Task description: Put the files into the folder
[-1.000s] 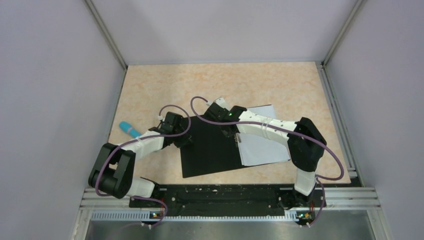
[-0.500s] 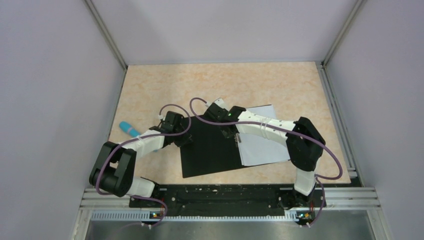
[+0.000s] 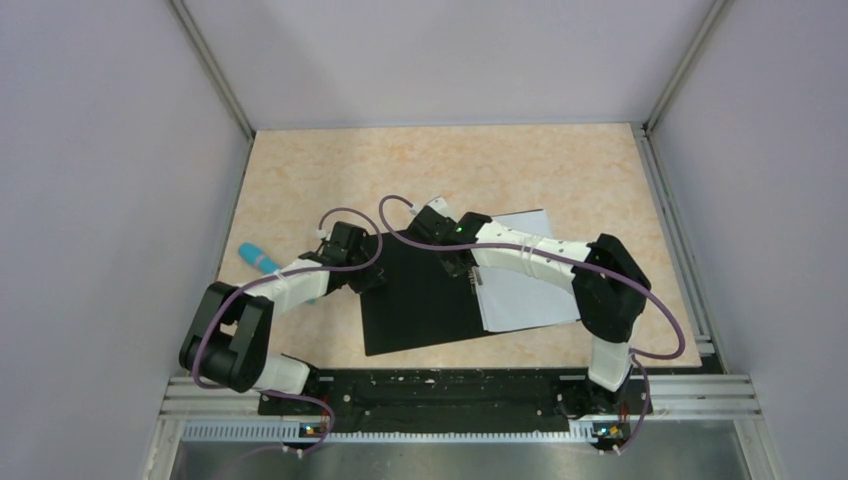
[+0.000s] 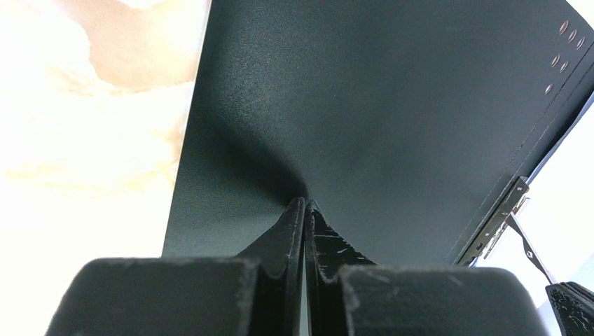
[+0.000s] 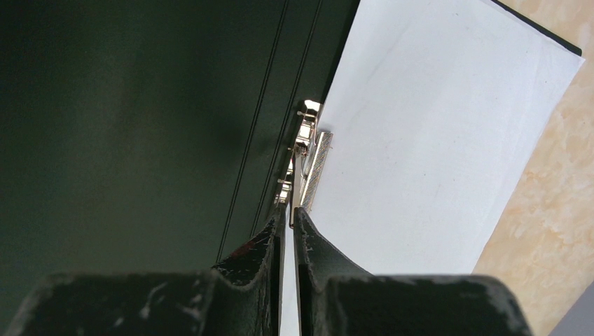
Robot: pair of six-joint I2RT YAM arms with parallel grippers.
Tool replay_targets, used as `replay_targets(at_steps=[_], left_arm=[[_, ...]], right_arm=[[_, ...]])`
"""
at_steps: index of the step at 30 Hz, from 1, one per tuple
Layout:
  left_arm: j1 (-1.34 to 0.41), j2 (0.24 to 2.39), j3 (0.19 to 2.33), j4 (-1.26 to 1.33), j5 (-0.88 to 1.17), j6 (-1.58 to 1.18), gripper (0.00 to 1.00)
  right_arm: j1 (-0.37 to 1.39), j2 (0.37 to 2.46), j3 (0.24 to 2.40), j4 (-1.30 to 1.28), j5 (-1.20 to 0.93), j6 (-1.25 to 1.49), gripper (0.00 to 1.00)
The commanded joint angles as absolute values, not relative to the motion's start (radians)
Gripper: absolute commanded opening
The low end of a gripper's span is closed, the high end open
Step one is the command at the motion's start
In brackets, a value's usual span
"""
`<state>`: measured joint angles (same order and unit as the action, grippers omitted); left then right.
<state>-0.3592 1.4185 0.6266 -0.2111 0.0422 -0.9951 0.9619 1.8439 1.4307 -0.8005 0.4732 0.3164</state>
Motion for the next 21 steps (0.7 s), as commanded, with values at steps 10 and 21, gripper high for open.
replay_targets(at_steps=[10,21], left_arm=[[-0.356,1.492,0.593,-0.293,-0.032,-1.003,0.07],[-0.351,1.509,0.591,-0.293,-0.035,-1.02,0.07]], right_arm=[[0.978,1.829,1.403,-0.799,0.514,0.323,0.06],[0.978,1.797,1.347,-0.792,0.518,0.341,0.06]])
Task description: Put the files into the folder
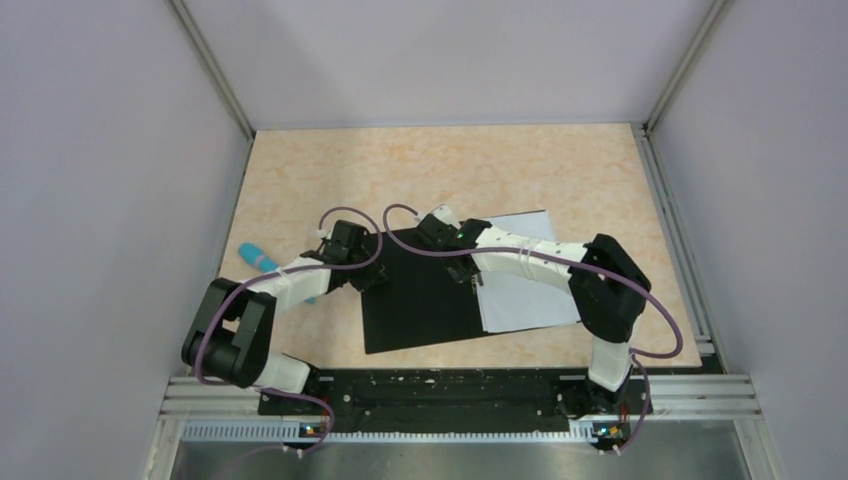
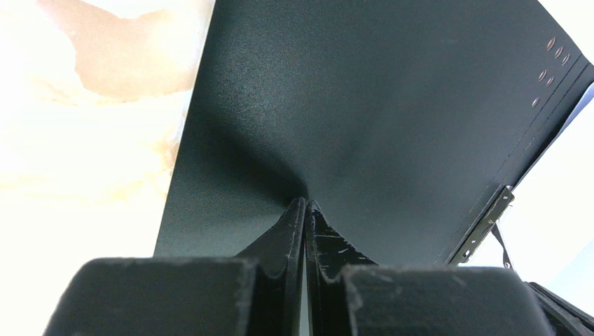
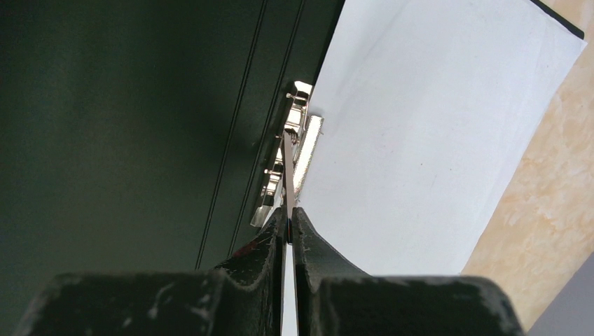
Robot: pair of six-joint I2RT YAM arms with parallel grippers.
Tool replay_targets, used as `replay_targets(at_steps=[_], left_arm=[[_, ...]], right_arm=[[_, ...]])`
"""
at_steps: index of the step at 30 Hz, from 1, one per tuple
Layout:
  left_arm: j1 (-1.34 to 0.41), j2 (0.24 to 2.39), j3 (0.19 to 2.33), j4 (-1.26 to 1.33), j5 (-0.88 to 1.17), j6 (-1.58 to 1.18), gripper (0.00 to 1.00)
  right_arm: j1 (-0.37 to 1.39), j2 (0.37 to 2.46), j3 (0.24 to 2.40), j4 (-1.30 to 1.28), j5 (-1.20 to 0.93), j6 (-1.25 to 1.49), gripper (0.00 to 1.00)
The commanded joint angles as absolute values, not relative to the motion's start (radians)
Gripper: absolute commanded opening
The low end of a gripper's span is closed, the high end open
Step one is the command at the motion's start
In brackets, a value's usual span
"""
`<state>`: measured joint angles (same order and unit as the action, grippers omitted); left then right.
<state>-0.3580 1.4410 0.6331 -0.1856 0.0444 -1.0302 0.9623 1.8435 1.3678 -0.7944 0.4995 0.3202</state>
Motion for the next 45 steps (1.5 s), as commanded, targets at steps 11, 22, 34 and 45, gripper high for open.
replay_targets(at_steps=[11,22,34,45], left_arm=[[-0.338,1.519,0.584,-0.293,-0.035,-1.037,0.07],[-0.337,1.526,0.586,-0.293,-0.037,-1.042,0.07],[-0.335,1.526,0.59,-0.294,-0.037,-1.043,0.07],[-0.331,1.535,0.595,-0.295,-0.035,-1.048,0.07]], right_arm=[[0.977,1.734,1.309,-0.764,0.495,0.352,0.06],[0.978,1.727,1.327,-0.778,0.497,0.344,0.07],[0.978,1.715,1.321,-0.784,0.497,0.347,0.07],[0.978,1.695,1.276,-0.78,0.482,0.366,0.07]])
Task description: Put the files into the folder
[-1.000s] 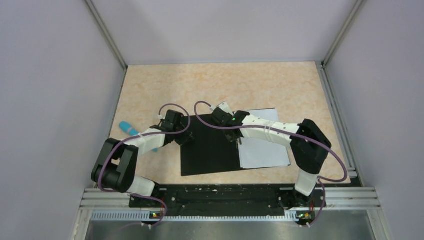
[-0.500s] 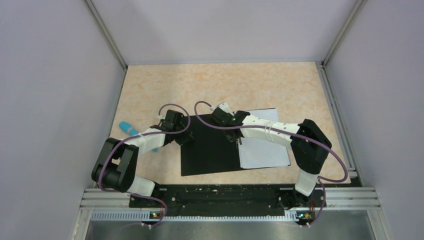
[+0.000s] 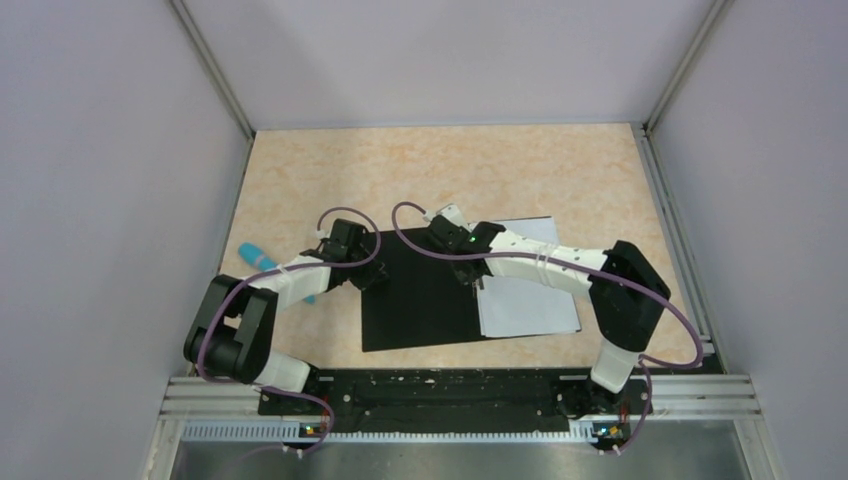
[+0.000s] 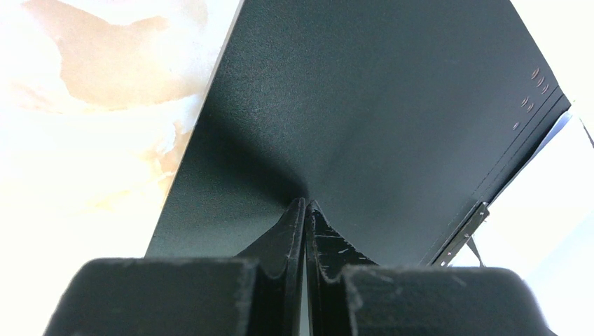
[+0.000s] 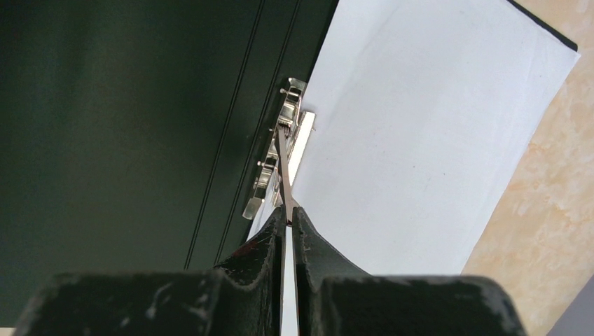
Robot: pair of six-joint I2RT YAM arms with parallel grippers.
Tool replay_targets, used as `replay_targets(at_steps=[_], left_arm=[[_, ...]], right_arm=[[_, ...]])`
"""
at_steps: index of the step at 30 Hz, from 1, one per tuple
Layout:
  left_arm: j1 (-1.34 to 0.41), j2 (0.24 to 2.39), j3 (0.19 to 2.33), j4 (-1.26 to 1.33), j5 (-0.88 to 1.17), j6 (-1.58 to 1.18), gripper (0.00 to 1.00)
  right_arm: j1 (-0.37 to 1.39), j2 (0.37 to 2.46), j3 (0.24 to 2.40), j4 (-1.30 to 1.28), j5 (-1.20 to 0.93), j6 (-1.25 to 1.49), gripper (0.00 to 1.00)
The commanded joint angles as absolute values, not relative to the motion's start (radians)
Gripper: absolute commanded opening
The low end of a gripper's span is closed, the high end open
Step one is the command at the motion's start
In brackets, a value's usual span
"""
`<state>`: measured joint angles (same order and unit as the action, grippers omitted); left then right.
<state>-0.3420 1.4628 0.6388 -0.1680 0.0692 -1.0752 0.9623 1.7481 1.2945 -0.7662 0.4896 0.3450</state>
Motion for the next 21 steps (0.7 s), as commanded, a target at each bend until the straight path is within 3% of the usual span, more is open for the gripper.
replay_targets(at_steps=[1,21], left_arm=[[-0.331,1.536,0.597,-0.295,-0.034,-1.048,0.07],[-0.32,1.546,0.591,-0.288,-0.028,-1.046,0.07]], right_arm=[[0.978,1.694,1.271,-0.779,0.481,0.367,0.07],[0.979,1.649,1.053,-0.68,0.413,0.435,0.0]])
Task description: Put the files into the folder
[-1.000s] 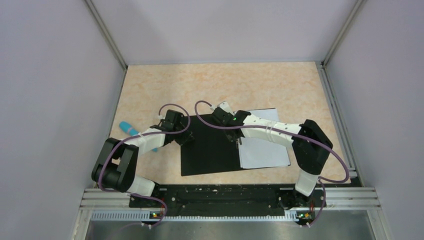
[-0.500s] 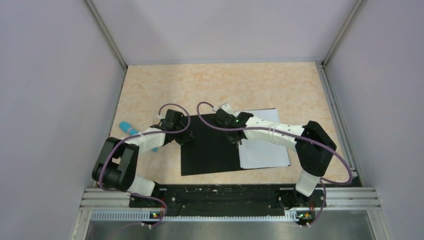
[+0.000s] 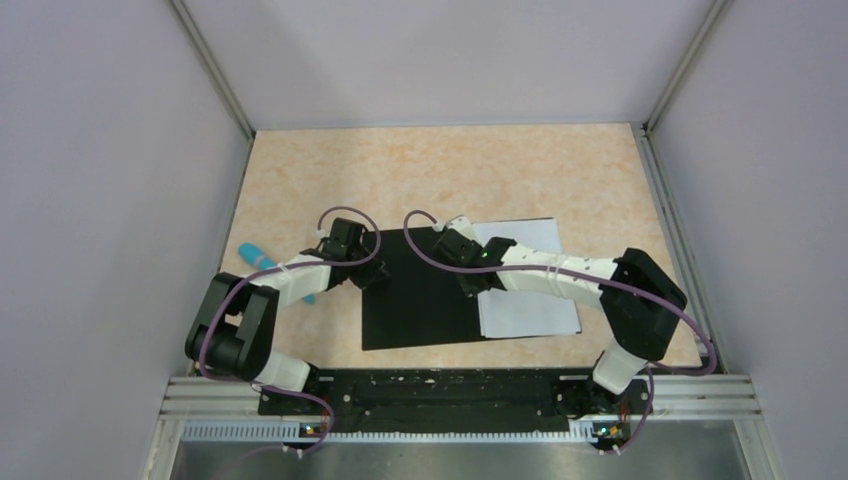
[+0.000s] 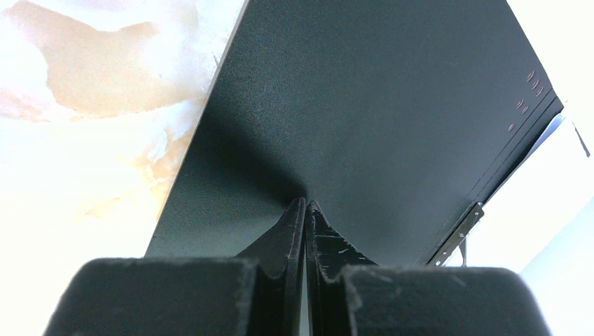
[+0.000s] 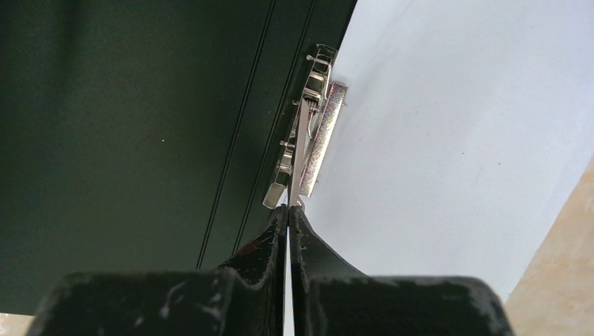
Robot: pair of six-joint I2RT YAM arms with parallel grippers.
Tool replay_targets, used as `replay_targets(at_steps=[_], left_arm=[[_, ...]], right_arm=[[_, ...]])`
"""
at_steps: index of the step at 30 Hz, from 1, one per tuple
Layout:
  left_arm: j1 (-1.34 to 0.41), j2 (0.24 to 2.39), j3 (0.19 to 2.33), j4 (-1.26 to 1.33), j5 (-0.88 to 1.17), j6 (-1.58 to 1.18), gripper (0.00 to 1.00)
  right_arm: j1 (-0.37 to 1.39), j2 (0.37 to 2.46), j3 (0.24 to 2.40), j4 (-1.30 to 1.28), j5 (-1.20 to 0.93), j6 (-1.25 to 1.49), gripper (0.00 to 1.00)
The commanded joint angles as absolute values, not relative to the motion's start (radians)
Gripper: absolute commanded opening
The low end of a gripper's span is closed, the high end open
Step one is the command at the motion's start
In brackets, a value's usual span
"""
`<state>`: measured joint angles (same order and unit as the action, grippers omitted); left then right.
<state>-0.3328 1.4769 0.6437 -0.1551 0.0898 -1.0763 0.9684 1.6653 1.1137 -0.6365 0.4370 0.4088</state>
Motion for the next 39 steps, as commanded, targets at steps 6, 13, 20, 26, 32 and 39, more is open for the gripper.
replay_targets(at_steps=[6,13,20,26,32,39], left_arm=[[-0.319,1.548,0.591,-0.288,-0.028,-1.045,0.07],[-0.318,1.543,0.586,-0.29,-0.028,-1.045,0.07],[-0.317,1.537,0.582,-0.286,-0.026,-1.042,0.07],[-0.318,1.532,0.576,-0.282,-0.023,-1.03,0.07],[-0.318,1.526,0.566,-0.273,-0.012,-1.019,0.07],[-0.318,1.522,0.555,-0.255,-0.005,-1.013,0.07]], right_arm=[[0.979,1.661,0.992,-0.642,0.404,0.453,0.0],[0.977,1.685,0.949,-0.608,0.406,0.466,0.0],[0.978,1.716,0.933,-0.564,0.384,0.472,0.0],[0.973,1.748,0.938,-0.541,0.363,0.471,0.0],[0.961,1.761,0.941,-0.502,0.321,0.474,0.0],[0.952,1.728,0.989,-0.5,0.286,0.475,0.0]])
